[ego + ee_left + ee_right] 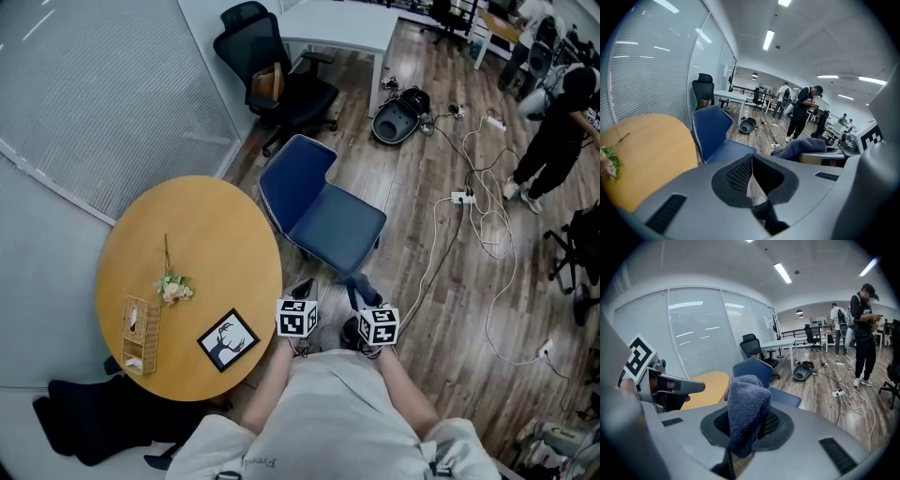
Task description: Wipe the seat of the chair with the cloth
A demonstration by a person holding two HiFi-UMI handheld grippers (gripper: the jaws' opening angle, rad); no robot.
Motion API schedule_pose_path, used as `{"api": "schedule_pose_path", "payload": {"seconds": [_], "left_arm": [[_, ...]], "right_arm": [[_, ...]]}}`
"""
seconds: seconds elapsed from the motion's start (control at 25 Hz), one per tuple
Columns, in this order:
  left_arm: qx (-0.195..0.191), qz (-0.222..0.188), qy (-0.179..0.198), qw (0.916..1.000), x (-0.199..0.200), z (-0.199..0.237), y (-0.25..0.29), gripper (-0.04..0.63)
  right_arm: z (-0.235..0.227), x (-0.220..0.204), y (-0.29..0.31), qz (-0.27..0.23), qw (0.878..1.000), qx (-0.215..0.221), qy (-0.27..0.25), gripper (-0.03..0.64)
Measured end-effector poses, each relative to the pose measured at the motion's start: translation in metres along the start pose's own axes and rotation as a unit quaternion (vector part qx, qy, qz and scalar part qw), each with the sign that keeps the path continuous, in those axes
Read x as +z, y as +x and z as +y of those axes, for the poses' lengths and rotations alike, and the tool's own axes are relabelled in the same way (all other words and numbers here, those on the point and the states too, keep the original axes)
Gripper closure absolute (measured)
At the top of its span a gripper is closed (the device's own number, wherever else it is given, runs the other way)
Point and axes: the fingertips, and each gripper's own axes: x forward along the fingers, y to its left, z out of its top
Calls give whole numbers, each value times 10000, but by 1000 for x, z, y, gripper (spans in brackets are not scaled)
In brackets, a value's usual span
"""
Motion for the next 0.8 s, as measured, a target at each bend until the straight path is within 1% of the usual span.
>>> {"api": "schedule_pose_path", "payload": {"seconds": [0.36,0.6,0.8], "left_arm": [[77,-14,-142,9999,6,13,3,568],[41,-10,-86,10000,9,10,8,568],[-10,-25,-24,10000,12,8,10,568]], "right_arm": [[-8,-1,3,-10,9999,-84,147,558],[-14,2,4,-23,9997,-122,193,558],[-9,3,7,-44,9999,-73,83,558]]}}
